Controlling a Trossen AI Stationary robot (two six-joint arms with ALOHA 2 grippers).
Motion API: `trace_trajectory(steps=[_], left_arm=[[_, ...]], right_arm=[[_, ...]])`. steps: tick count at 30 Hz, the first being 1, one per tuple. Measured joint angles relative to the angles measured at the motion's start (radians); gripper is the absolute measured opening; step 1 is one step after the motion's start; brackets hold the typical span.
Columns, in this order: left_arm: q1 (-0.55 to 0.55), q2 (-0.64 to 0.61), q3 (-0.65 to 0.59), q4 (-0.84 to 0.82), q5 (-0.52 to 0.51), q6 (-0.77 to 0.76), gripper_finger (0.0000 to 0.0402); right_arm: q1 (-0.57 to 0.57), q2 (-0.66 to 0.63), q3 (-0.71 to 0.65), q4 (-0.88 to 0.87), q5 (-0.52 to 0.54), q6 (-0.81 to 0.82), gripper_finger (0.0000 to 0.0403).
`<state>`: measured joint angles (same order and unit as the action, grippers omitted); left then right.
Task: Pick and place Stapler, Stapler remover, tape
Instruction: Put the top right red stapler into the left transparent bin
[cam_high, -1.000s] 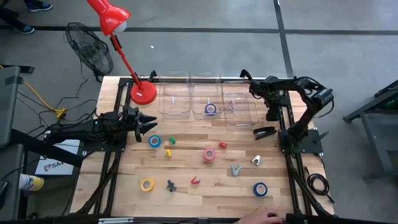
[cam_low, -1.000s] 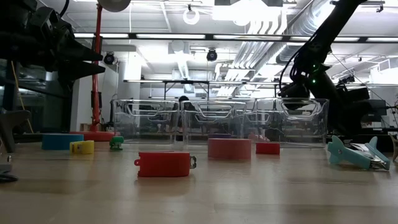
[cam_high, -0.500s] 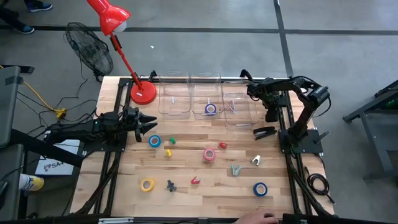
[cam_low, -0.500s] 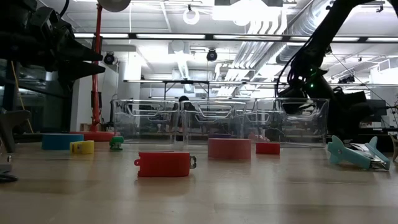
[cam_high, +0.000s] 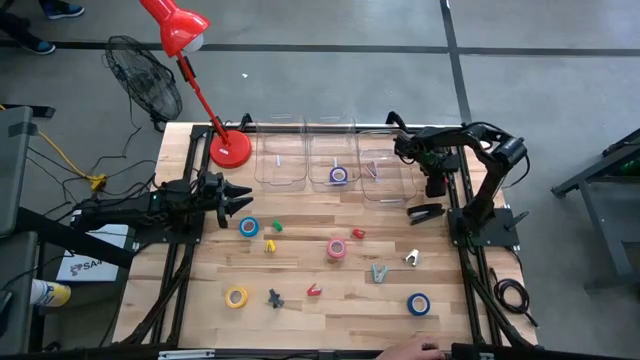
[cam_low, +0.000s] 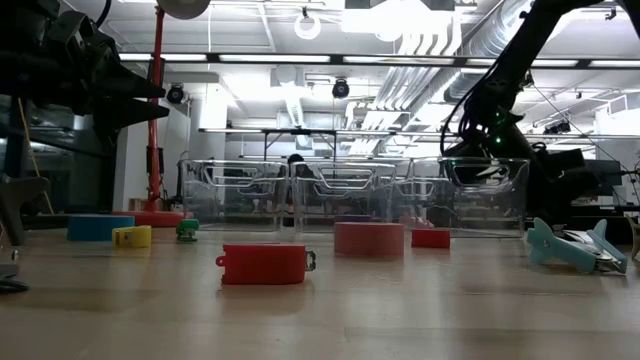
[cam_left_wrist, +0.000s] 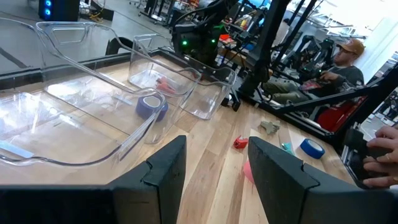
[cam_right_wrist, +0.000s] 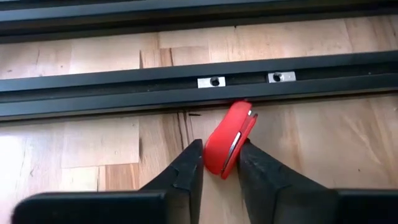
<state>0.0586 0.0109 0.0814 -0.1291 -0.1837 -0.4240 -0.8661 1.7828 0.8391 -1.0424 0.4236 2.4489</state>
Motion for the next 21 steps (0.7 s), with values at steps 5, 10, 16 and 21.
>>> trace_trajectory(steps=[5,10,16,21], left_arm=[[0.000,0.000,0.000,0.000,0.000,0.000,0.0170],[0.000,0.000,0.000,0.000,0.000,0.000,0.0170],[0.000,0.000,0.000,0.000,0.000,0.000,0.0170],[0.000,0.000,0.000,0.000,0.000,0.000,0.0170]], right_arm=[[0.000,-0.005,0.000,0.000,-0.009,-0.012,0.0060],[-0.004,-0.019,-0.003,-0.001,-0.017,-0.019,0.0058],[-0.016,-0.039,-0.004,0.001,-0.033,-0.031,0.0055],[-0.016,-0.063,-0.004,-0.009,-0.048,-0.026,0.0055]])
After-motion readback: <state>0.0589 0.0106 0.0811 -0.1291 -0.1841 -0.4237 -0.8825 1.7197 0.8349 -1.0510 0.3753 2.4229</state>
